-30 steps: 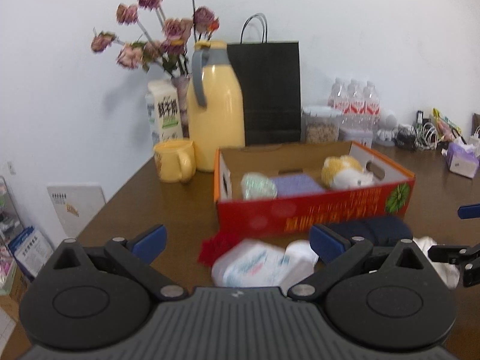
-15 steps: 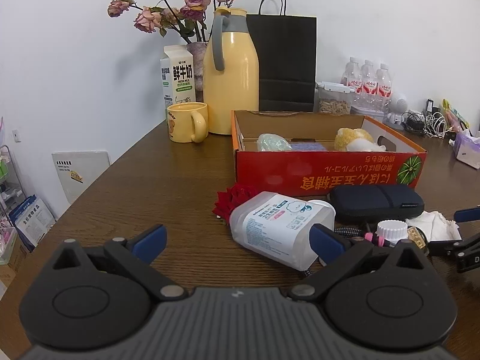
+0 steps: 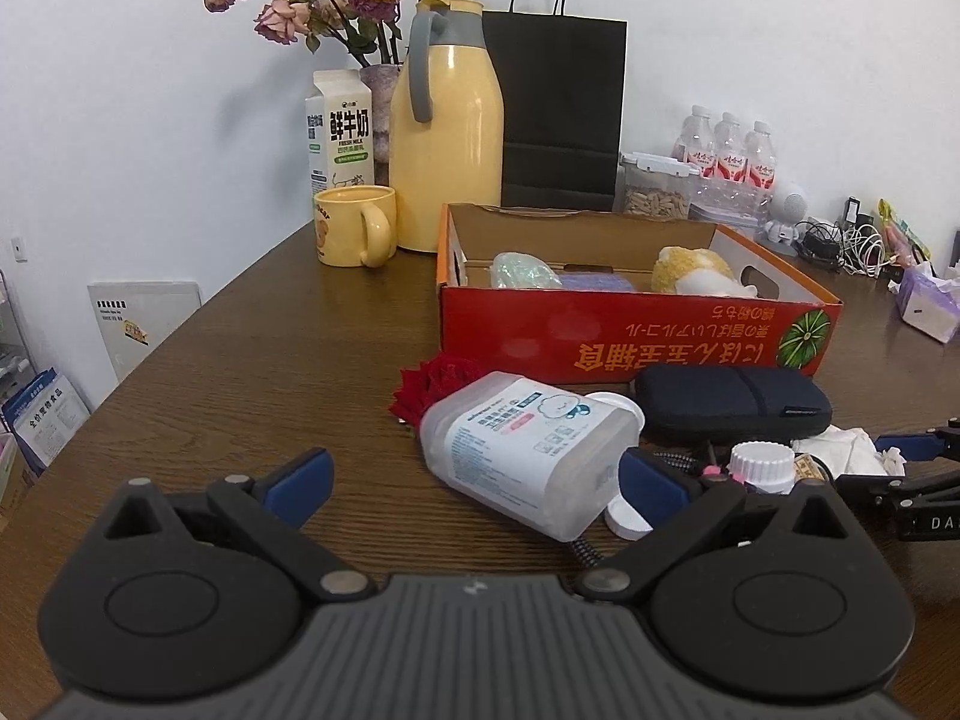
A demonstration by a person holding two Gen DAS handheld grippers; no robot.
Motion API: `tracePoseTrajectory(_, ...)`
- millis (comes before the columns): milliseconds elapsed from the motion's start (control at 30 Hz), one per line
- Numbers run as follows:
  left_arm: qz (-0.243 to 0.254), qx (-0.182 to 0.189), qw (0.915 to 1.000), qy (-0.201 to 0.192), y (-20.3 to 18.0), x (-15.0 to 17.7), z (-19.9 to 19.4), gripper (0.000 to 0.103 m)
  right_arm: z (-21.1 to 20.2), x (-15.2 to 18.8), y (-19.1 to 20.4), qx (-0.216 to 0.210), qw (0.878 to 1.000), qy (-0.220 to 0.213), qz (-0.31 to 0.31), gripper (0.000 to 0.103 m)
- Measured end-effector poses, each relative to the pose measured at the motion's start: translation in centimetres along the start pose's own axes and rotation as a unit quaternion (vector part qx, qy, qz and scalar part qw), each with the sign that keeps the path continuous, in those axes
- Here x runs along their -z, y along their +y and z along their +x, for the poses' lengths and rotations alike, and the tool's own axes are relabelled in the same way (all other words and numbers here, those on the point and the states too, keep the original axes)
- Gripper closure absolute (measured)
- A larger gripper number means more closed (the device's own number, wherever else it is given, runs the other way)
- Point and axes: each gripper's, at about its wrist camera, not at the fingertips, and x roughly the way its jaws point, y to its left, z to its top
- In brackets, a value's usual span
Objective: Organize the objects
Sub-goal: 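Return to the table and grasp the white cloth with the right tool, then grasp the white wipes container with the left tool while the right tool holds the cloth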
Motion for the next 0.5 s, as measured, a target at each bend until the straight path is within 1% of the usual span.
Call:
tracePoseTrajectory(100, -0.002, 0.001, 1.0000, -0.001, -0.2, -0.1, -0.1, 0.000, -0.4, 0.2, 0.0, 0.002, 1.000, -0.004, 0.003, 0.044)
tracePoseTrajectory(333, -0.002, 0.004, 1.0000, 0.002, -0.7, -0.5, 0.0, 0.000, -1.9, 0.3, -0.4, 0.011, 0.999, -0.026, 0.018, 0.045)
tracePoseTrajectory(500, -0.008, 0.002, 0.9998, 0.020, -1.1, -0.7, 0.6, 0.000, -3.0, 0.2, -0.7, 0.019, 0.999, -0.043, 0.022, 0.045)
